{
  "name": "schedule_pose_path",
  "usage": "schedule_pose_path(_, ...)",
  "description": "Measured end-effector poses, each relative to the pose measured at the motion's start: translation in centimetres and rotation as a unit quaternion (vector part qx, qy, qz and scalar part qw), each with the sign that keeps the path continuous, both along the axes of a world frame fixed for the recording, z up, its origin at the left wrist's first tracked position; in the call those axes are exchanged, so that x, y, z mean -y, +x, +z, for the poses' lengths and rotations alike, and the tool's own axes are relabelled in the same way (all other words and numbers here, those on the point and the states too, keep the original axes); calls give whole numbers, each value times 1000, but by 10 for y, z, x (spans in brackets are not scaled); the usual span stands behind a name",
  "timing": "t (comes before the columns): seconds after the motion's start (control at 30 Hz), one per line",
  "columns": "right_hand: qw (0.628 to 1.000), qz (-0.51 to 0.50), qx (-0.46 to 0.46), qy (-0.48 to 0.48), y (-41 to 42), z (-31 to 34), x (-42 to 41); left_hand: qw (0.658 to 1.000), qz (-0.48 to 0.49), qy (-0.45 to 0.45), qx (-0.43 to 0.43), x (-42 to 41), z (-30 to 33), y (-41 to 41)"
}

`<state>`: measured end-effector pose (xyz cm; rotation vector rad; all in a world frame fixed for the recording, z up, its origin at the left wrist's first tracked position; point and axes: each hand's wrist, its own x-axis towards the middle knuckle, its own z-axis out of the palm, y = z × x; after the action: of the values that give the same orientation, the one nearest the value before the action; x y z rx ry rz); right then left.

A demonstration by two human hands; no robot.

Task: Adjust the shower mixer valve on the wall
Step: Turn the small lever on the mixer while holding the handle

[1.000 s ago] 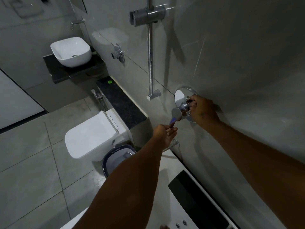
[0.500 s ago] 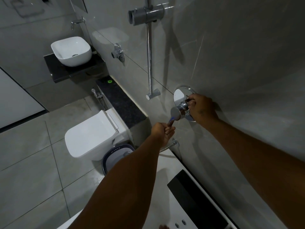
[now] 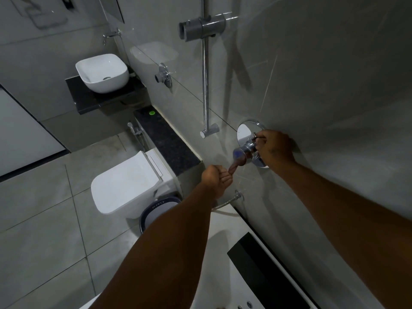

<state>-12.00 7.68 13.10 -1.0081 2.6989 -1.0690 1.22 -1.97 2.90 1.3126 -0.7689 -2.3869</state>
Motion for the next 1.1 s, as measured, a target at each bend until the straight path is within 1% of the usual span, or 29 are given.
schedule_pose_path(0.1, 1000, 1, -13, 8, 0, 1, 0, 1000, -3, 4, 2, 0, 0, -1)
schedule_pose_path(0.43, 1000, -3, 1, 6, 0, 2, 2, 1000, -16, -5, 20, -1, -2, -3)
schedule_pose_path(0.57, 1000, 0, -3, 12, 0, 3, 3, 1000, -15, -5, 14, -2, 1, -2)
schedule_pose_path(0.8, 1000, -2, -10, 3, -1, 5, 5, 999, -10, -24, 35, 1, -7, -4)
schedule_pose_path(0.97, 1000, -7, -6, -2, -1, 5, 5, 999, -10, -24, 29, 1, -11, -7)
schedule_pose_path(1.1, 1000, -5, -9, 2, -1, 7, 5, 998, -10, -38, 46, -1, -16, -14)
